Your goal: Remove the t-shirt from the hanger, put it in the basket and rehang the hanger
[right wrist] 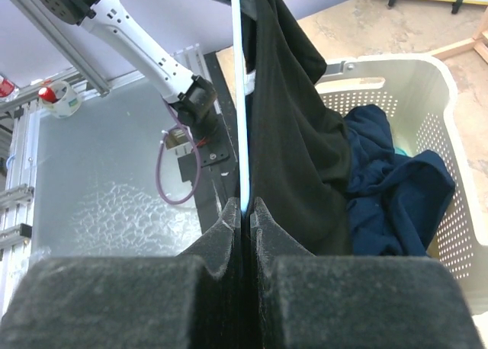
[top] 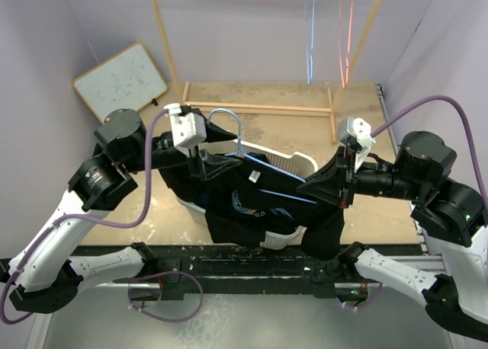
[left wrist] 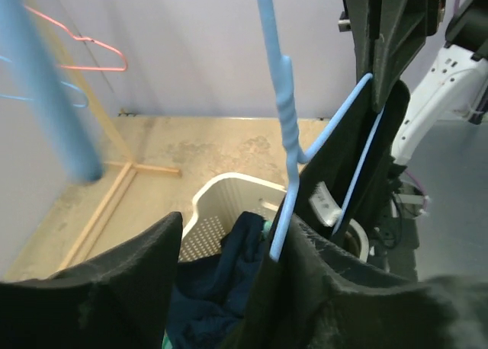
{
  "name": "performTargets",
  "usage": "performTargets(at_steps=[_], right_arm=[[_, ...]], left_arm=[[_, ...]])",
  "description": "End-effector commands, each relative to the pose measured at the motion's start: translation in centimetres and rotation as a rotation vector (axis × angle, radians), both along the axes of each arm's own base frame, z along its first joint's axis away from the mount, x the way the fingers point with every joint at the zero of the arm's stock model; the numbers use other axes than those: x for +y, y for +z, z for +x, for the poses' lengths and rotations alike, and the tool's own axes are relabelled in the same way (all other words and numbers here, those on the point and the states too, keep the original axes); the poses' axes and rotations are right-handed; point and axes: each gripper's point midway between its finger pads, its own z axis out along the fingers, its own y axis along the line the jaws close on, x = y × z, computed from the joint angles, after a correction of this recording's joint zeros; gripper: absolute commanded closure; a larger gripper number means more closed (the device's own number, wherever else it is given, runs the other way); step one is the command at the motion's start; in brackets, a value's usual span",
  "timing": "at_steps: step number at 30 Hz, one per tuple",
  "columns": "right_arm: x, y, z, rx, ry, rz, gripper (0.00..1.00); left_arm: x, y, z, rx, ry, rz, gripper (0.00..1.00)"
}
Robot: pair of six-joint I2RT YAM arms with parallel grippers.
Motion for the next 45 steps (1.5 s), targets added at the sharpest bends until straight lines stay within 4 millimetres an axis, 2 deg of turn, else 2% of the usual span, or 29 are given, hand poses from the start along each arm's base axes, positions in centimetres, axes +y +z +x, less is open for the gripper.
performTargets(at_steps=[1,2,3,6,7,8,9,11,13,16,19,24,30,31,32,33,34,35,37,40,45], right_arm=[[1.1,1.9,0.7,-0.065,0.032,0.056,1.00],[1.1,1.7,1.1,-0.062,0.012,0.051,1.00],[1.0,1.5,1.8,-0.056,-0.027,0.039,1.00],[0.0,0.6,4.6,-0.047,-0.194,0.001,1.00],[-0.5,0.4,5.7,-0.045,-0.262,-0.007,0.96],[-1.1,0.2,6.6,-0.047,-0.328,-0.017,0.85],[-1.6,0.1,7.2,-0.054,-0.375,-0.019,0.71],[-2.5,0.6,7.8,-0.075,-0.440,0.003,0.46],[-3.3,1.3,8.1,-0.099,-0.489,0.031,0.35],[-4.4,1.9,8.4,-0.121,-0.549,0.052,0.29],[-4.8,1.2,9.1,-0.122,-0.589,0.030,0.28],[-4.0,0.5,9.6,-0.128,-0.565,0.024,0.35],[-3.4,1.0,10.5,-0.154,-0.570,0.044,0.37],[-3.2,1.0,10.7,-0.155,-0.565,0.045,0.46],[-2.8,0.9,10.9,-0.152,-0.559,0.038,0.58],[-2.6,0.7,11.2,-0.147,-0.557,0.031,0.73],[-2.6,0.5,11.6,-0.139,-0.574,0.020,0.91],[-2.9,0.2,12.1,-0.126,-0.608,0.007,1.00],[-4.7,-0.1,13.5,-0.110,-0.742,-0.013,1.00],[-8.5,0.2,14.7,-0.114,-0.971,-0.015,1.00],[-13.9,1.3,14.8,-0.127,-1.265,0.031,1.00]], left_arm=[[-1.0,0.9,-0.4,-0.039,-0.071,-0.023,0.61],[-0.8,0.9,-0.1,-0.040,-0.050,-0.024,0.85],[-0.6,1.0,0.3,-0.042,-0.020,-0.030,0.99],[0.7,1.5,1.7,-0.057,0.107,-0.060,1.00],[1.4,1.8,2.3,-0.061,0.163,-0.073,1.00],[2.3,2.0,3.3,-0.061,0.243,-0.083,1.00],[3.1,2.3,3.7,-0.069,0.294,-0.094,1.00],[4.4,3.0,3.9,-0.095,0.351,-0.112,1.00],[5.3,3.6,3.7,-0.113,0.382,-0.122,1.00],[6.2,4.2,3.2,-0.127,0.393,-0.119,1.00],[6.8,5.0,2.4,-0.139,0.386,-0.137,1.00],[7.1,5.4,1.7,-0.134,0.373,-0.147,1.00],[7.1,5.4,0.8,-0.117,0.339,-0.156,1.00],[7.1,5.3,0.6,-0.115,0.334,-0.156,1.00],[7.2,5.3,0.5,-0.113,0.333,-0.158,1.00],[7.3,5.2,0.6,-0.111,0.337,-0.156,1.00],[7.4,5.2,0.6,-0.109,0.346,-0.155,1.00],[7.7,5.1,0.8,-0.108,0.362,-0.152,1.00],[8.1,4.8,0.8,-0.103,0.383,-0.141,1.00],[8.8,4.3,0.7,-0.097,0.403,-0.131,1.00],[9.5,3.7,0.1,-0.089,0.414,-0.138,1.00]])
